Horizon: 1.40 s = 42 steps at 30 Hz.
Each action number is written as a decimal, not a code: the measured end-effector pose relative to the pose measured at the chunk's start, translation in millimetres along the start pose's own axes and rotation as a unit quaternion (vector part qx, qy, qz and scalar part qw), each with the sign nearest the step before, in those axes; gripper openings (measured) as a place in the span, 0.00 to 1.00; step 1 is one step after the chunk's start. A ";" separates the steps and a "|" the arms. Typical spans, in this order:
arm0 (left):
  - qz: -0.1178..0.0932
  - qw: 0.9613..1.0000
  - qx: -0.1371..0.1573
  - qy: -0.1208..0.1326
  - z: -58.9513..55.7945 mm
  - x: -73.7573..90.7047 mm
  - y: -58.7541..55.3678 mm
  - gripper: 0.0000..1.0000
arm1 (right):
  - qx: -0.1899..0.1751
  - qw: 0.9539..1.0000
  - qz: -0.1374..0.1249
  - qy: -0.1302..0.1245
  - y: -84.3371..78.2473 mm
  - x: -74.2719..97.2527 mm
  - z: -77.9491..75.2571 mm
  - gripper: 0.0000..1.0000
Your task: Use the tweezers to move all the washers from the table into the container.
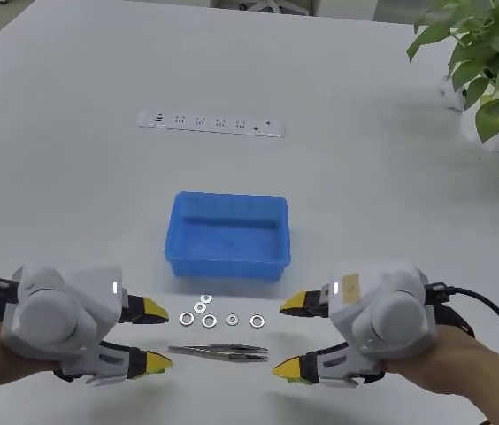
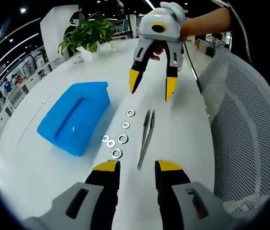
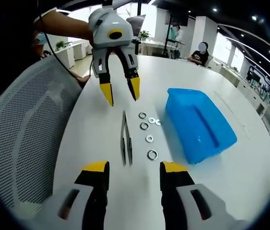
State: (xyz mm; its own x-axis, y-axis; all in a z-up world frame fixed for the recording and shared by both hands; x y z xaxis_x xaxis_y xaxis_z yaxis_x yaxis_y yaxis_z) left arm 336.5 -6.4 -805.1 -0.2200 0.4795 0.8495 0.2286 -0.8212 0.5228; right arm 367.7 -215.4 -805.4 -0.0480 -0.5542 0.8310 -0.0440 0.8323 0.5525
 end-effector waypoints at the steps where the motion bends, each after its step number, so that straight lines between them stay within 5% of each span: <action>1: 0.001 1.000 -0.002 -0.001 0.1 -0.8 0.0 0.32 | 0.004 1.000 0.000 -0.001 0.8 -1.2 0.1 0.42; 19: 0.042 0.997 -0.042 -0.039 1.9 -17.9 -1.8 0.18 | 0.018 0.999 0.008 0.035 16.6 -26.9 -0.1 0.26; 42: 0.047 0.996 -0.058 -0.050 3.2 -22.8 1.0 0.06 | 0.036 0.998 0.031 0.049 18.4 -39.4 2.1 0.15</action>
State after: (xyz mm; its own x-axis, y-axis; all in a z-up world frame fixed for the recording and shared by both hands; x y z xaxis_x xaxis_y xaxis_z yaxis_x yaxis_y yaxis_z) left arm 344.8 -17.2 -823.7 -0.1055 0.4223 0.9003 0.1304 -0.8917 0.4335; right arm 366.7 -178.3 -828.1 0.0449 -0.4958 0.8673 -0.1164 0.8597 0.4974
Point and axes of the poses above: the centre of the closed fingertips' face, and the gripper's own axes: x roughly backward along the fingers, z roughly to its left, y roughly out of its top, the point moved 8 cm from there along x, roughly backward along the fingers, and after that the axes turned 10 degrees about z, right-handed, at the moved point
